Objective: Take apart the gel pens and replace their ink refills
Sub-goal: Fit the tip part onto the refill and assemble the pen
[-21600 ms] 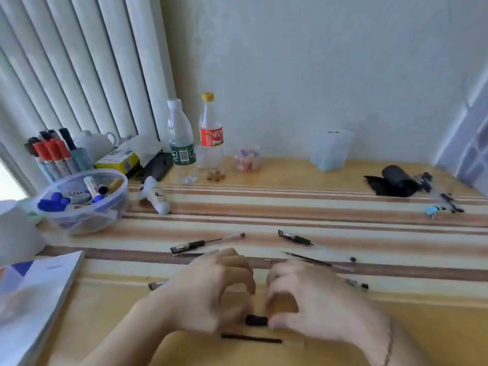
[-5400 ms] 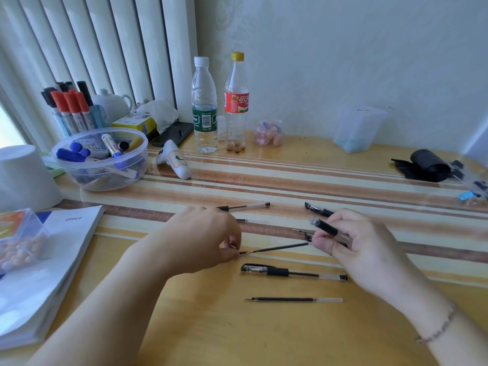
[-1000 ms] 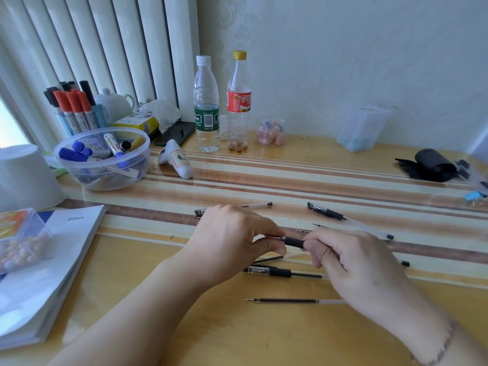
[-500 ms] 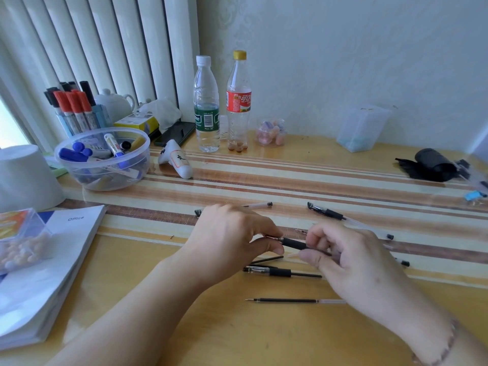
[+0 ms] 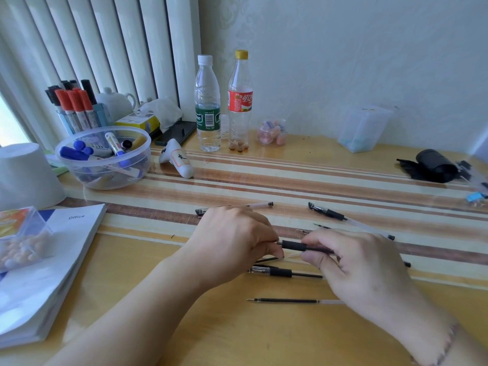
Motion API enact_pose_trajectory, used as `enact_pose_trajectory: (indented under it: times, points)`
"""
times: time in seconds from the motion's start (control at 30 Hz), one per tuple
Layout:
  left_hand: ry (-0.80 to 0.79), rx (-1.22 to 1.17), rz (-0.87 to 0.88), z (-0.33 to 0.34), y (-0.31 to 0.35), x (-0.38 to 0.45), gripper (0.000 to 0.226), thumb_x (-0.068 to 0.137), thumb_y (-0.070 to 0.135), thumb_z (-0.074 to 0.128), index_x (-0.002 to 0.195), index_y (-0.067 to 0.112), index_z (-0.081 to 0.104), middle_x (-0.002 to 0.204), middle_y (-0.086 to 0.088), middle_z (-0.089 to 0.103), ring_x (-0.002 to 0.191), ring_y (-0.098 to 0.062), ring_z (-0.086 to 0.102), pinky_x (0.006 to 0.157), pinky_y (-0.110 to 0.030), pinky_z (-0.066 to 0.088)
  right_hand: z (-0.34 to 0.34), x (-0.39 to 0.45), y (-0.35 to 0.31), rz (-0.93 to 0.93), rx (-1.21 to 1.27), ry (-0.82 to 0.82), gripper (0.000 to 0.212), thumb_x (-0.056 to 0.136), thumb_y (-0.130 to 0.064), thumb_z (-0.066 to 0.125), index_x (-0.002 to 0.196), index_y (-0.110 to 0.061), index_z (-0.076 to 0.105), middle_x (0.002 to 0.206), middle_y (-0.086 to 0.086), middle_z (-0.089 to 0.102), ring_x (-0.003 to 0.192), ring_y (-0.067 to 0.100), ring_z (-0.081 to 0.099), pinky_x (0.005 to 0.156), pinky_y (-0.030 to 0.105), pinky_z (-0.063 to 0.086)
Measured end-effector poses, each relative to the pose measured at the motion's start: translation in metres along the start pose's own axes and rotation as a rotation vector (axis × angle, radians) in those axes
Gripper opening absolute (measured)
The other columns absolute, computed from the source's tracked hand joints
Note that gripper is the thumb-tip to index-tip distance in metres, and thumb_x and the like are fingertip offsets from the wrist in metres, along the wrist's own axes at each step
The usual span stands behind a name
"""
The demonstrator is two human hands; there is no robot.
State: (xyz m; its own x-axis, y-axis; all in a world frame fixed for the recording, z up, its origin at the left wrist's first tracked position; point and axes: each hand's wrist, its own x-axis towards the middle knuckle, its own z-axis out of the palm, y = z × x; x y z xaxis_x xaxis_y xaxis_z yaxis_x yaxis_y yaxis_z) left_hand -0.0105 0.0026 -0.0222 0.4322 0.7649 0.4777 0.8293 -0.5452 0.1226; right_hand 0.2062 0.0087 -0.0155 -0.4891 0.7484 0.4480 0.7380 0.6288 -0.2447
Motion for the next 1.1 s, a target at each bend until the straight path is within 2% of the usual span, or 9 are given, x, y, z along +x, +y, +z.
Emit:
enact_pose_trajectory:
  times: [0.13, 0.27, 0.4, 0.47, 0.57, 0.7, 0.83, 0.93, 1.1]
  points:
    - [0.056, 0.012, 0.032, -0.002, 0.003, 0.0, 0.025, 0.087, 0.042, 0.059, 0.072, 0.028, 0.072, 0.076, 0.016, 0.071, 0.068, -0.011, 0.059, 0.042, -0.028, 0.042, 0.0, -0.002, 0.0, -0.001, 0.025, 0.009, 0.015, 0.081, -0.038, 0.059, 0.073, -0.03, 0.07, 0.043, -0.021, 0.044, 0.04, -0.002, 0.039, 0.038, 0.02, 0.036]
    - [0.064, -0.091, 0.014, -0.004, 0.005, 0.002, 0.025, 0.088, 0.042, 0.057, 0.078, 0.025, 0.072, 0.076, 0.011, 0.07, 0.068, -0.013, 0.062, 0.047, -0.031, 0.046, 0.005, -0.004, 0.003, 0.011, 0.059, -0.005, 0.022, 0.088, -0.039, 0.049, 0.069, -0.032, 0.059, 0.04, -0.015, 0.04, 0.044, 0.011, 0.047, 0.039, 0.025, 0.034]
    - [-0.012, -0.323, -0.17, -0.008, 0.003, 0.002, 0.022, 0.09, 0.036, 0.057, 0.108, 0.026, 0.064, 0.087, 0.013, 0.056, 0.078, -0.004, 0.055, 0.065, -0.023, 0.045, 0.005, -0.002, 0.004, 0.021, 0.078, 0.013, 0.017, 0.094, -0.042, 0.047, 0.082, -0.036, 0.059, 0.045, -0.019, 0.047, 0.05, 0.009, 0.051, 0.039, 0.025, 0.038]
    - [-0.141, -0.41, -0.254, -0.01, 0.0, -0.001, 0.046, 0.091, 0.012, 0.047, 0.134, 0.029, 0.042, 0.103, 0.014, 0.046, 0.092, 0.007, 0.046, 0.077, -0.008, 0.034, 0.004, -0.001, 0.007, 0.035, 0.095, 0.012, 0.011, 0.092, -0.044, 0.048, 0.092, -0.038, 0.057, 0.053, -0.018, 0.058, 0.053, 0.005, 0.053, 0.042, 0.024, 0.042]
    - [-0.251, -0.403, -0.254, -0.008, -0.005, -0.005, 0.086, 0.08, -0.015, 0.034, 0.144, 0.038, 0.013, 0.122, 0.012, 0.037, 0.105, 0.007, 0.038, 0.088, -0.015, 0.037, 0.003, 0.0, 0.014, 0.072, 0.114, 0.018, 0.004, 0.09, -0.041, 0.051, 0.092, -0.038, 0.052, 0.061, -0.014, 0.062, 0.059, 0.005, 0.055, 0.045, 0.024, 0.043]
    - [-0.115, -0.45, -0.304, -0.005, -0.004, 0.002, 0.093, 0.088, -0.012, 0.047, 0.144, 0.05, 0.008, 0.138, 0.007, 0.045, 0.096, -0.002, 0.059, 0.09, -0.024, 0.05, 0.0, 0.0, 0.017, 0.116, 0.094, 0.059, 0.007, 0.084, -0.034, 0.064, 0.09, -0.034, 0.06, 0.072, -0.023, 0.06, 0.068, -0.007, 0.054, 0.049, 0.015, 0.032]
    - [-0.041, -0.536, -0.402, -0.003, -0.008, 0.003, 0.083, 0.089, -0.001, 0.06, 0.144, 0.047, 0.023, 0.112, 0.006, 0.067, 0.083, -0.003, 0.068, 0.08, -0.029, 0.058, 0.0, 0.002, 0.017, 0.09, 0.1, 0.106, 0.01, 0.082, -0.034, 0.065, 0.09, -0.029, 0.065, 0.083, -0.026, 0.056, 0.078, 0.001, 0.048, 0.058, 0.019, 0.037]
    - [-0.066, -0.58, -0.408, -0.002, -0.004, 0.003, 0.077, 0.086, 0.0, 0.064, 0.141, 0.043, 0.033, 0.093, 0.01, 0.067, 0.082, -0.007, 0.066, 0.064, -0.029, 0.06, 0.002, 0.003, 0.019, 0.075, 0.091, 0.13, 0.015, 0.086, -0.04, 0.062, 0.091, -0.028, 0.067, 0.085, -0.02, 0.061, 0.083, 0.006, 0.05, 0.065, 0.029, 0.044]
    - [-0.044, -0.507, -0.358, -0.004, 0.002, 0.005, 0.078, 0.084, 0.009, 0.071, 0.143, 0.04, 0.032, 0.094, 0.011, 0.07, 0.077, 0.008, 0.06, 0.076, -0.009, 0.048, 0.005, 0.004, 0.02, 0.076, 0.066, 0.111, 0.012, 0.08, -0.029, 0.07, 0.092, -0.027, 0.069, 0.086, -0.017, 0.064, 0.085, 0.015, 0.058, 0.073, 0.04, 0.049]
